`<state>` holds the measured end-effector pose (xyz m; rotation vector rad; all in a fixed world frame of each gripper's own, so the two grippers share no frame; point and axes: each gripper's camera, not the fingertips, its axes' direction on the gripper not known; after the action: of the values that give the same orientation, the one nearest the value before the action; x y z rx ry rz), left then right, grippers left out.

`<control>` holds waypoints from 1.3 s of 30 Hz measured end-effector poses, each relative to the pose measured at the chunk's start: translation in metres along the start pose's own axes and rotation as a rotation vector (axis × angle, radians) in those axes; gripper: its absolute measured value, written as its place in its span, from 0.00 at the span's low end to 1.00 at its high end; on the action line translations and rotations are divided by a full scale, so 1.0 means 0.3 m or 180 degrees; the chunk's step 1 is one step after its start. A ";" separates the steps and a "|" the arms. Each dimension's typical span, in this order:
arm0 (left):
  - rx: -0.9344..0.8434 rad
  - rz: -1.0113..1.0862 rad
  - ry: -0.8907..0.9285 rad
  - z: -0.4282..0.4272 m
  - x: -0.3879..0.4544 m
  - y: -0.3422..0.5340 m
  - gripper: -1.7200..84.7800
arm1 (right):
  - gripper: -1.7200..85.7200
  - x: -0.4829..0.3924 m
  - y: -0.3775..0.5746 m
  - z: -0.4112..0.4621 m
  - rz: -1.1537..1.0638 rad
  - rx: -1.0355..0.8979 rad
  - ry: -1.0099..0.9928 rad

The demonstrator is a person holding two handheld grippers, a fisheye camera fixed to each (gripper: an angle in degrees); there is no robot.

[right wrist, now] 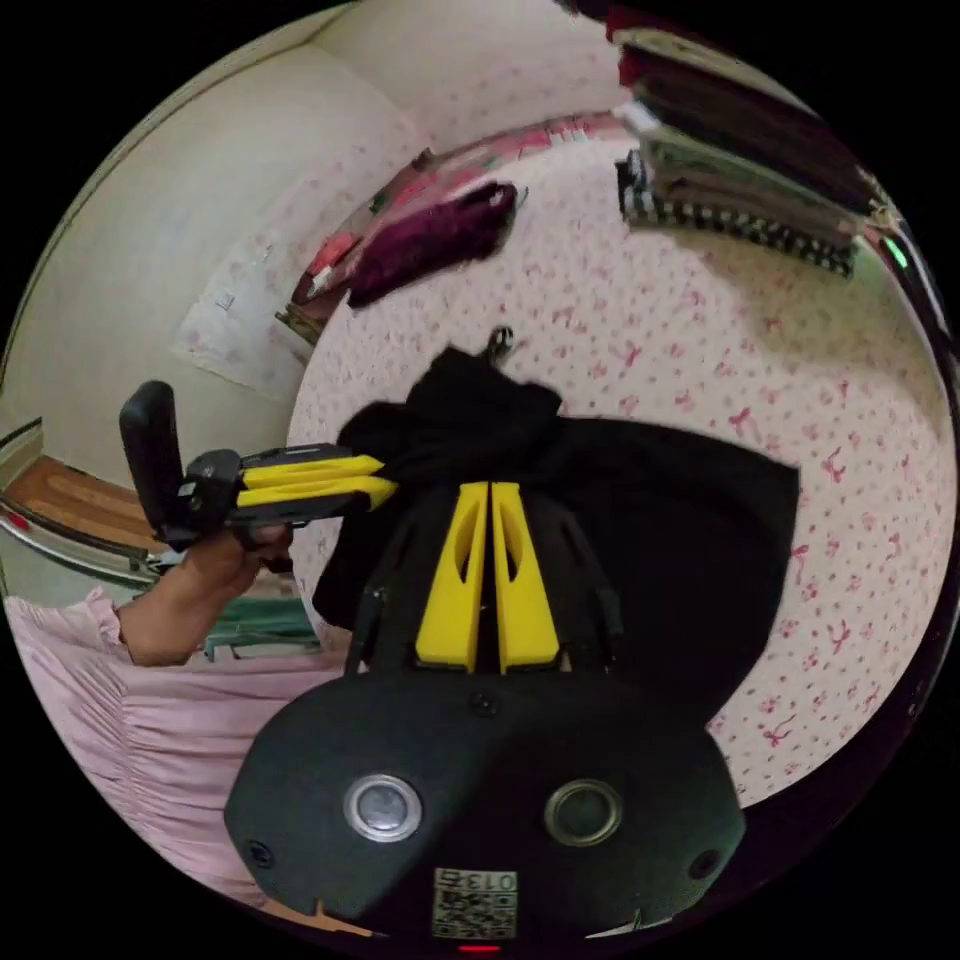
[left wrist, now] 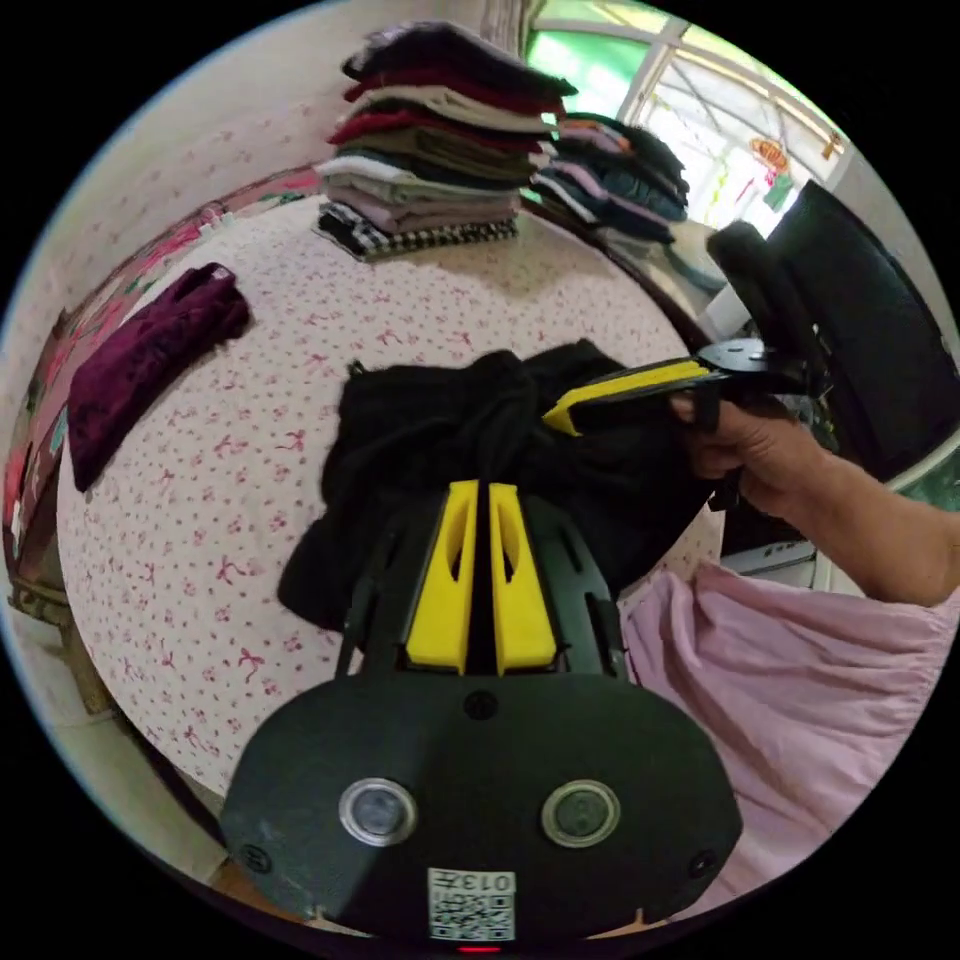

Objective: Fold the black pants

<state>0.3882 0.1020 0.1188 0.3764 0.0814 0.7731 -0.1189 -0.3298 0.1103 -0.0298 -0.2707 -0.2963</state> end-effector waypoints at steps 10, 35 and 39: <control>0.1959 0.0045 0.0277 -0.804 -0.169 0.374 0.03 | 0.03 -0.273 0.121 -0.771 -0.0451 0.2308 0.1046; 0.0473 -0.1473 -0.0838 -0.629 -0.392 0.659 0.13 | 0.12 -0.262 0.247 0.057 -0.0317 -0.0074 0.0214; -0.0194 -0.1255 -0.0935 -0.392 -0.371 0.548 0.17 | 0.15 -0.318 0.326 0.170 -0.0468 -0.0311 0.0134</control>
<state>0.1746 0.1674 0.0616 0.3971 -0.1407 0.3252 -0.1912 -0.2057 0.1351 -0.1002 -0.2169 -0.4557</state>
